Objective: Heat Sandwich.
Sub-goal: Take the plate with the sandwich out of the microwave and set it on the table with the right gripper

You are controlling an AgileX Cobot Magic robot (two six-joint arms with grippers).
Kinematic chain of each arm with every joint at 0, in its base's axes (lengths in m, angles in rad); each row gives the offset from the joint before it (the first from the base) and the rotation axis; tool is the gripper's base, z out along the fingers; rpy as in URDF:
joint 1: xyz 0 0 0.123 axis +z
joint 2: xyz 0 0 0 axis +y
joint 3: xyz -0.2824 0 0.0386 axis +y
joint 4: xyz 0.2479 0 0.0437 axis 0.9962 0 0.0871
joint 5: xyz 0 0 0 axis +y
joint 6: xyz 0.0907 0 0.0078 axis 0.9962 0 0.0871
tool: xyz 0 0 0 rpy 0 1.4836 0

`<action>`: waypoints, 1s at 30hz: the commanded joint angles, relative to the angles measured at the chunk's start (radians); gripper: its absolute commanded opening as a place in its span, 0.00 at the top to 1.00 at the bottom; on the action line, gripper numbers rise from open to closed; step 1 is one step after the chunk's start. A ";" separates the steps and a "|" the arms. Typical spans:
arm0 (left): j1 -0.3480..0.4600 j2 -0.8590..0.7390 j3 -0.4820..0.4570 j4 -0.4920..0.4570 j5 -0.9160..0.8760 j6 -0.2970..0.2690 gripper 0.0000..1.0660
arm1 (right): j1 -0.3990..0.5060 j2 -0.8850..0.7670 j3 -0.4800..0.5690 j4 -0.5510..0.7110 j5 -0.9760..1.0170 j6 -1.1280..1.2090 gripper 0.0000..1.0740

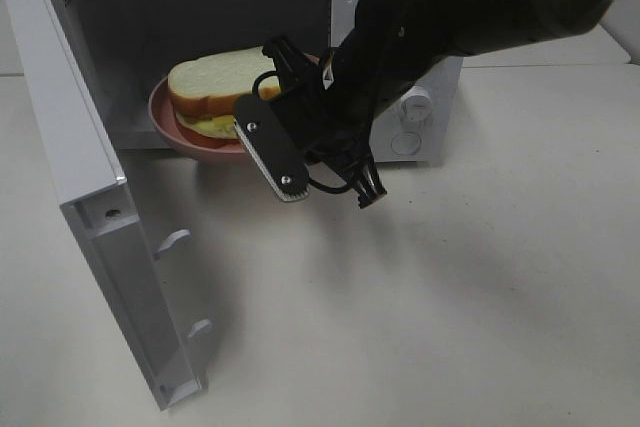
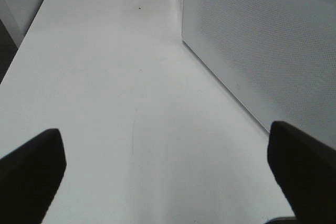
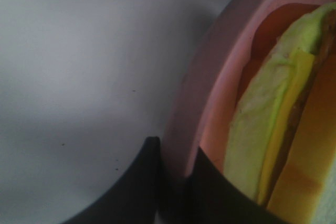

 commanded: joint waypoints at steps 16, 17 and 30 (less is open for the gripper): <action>-0.001 -0.025 0.003 0.002 -0.002 -0.002 0.05 | 0.003 -0.212 0.261 -0.002 -0.105 0.002 1.00; -0.001 -0.025 0.003 0.002 -0.002 -0.002 0.05 | 0.003 -0.233 0.289 -0.002 -0.105 0.002 1.00; -0.001 -0.025 0.003 0.002 -0.002 -0.002 0.05 | 0.003 -0.400 0.487 -0.002 -0.127 0.034 0.99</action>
